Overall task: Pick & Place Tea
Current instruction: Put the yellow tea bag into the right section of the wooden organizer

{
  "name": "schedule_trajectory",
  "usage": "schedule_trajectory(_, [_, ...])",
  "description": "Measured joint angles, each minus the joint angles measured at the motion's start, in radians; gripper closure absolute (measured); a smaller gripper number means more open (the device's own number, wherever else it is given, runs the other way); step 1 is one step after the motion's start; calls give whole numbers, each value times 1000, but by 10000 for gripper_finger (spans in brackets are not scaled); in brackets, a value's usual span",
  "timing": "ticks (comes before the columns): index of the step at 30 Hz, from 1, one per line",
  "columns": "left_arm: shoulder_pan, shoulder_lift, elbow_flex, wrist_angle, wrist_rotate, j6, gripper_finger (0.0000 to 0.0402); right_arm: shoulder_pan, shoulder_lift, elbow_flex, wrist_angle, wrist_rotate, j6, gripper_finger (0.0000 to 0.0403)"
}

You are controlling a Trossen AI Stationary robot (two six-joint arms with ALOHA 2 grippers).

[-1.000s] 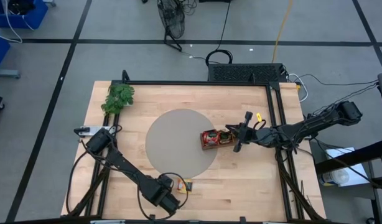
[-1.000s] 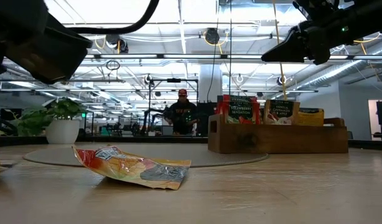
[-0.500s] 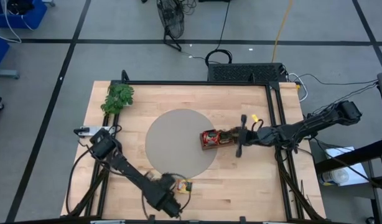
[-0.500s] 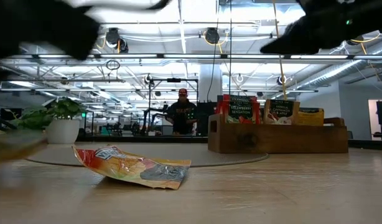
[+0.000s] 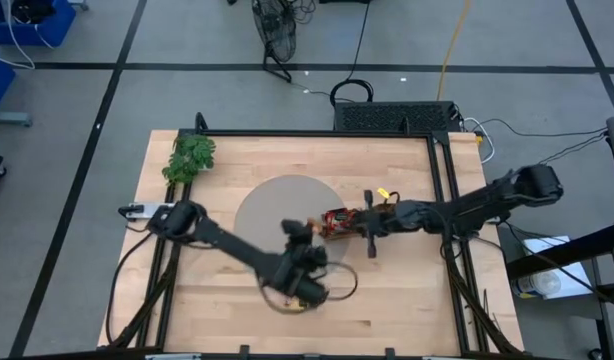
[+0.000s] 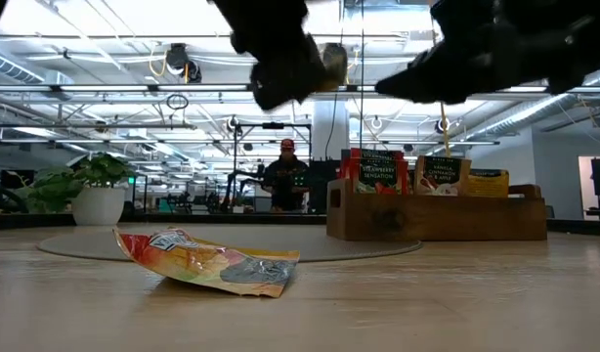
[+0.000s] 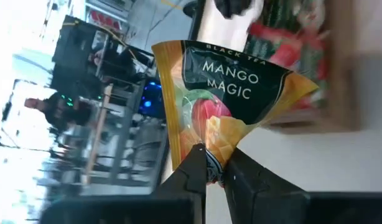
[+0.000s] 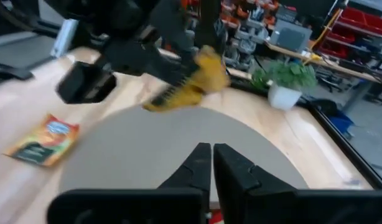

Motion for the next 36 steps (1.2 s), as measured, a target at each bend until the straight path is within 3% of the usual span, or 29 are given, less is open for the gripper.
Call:
schedule_trajectory(8, [141, -1, -54, 155, -13, 395, 370, -109, 48, -1, 93, -11, 135, 303])
schedule_trajectory(14, [164, -1, -65, 267, -34, 534, 370, -236, 53, -1, 116, -279, 315, 251])
schedule_trajectory(19, [166, -2, -65, 350, -40, 617, 370, -266, 52, -1, 127, -343, 362, 235])
schedule_trajectory(30, [166, -3, -64, 521, 6, 764, 370, -268, 52, -1, 130, -341, 343, 252])
schedule_trajectory(36, [166, -3, -64, 512, -11, 754, 370, -268, 52, -1, 130, -337, 349, 332])
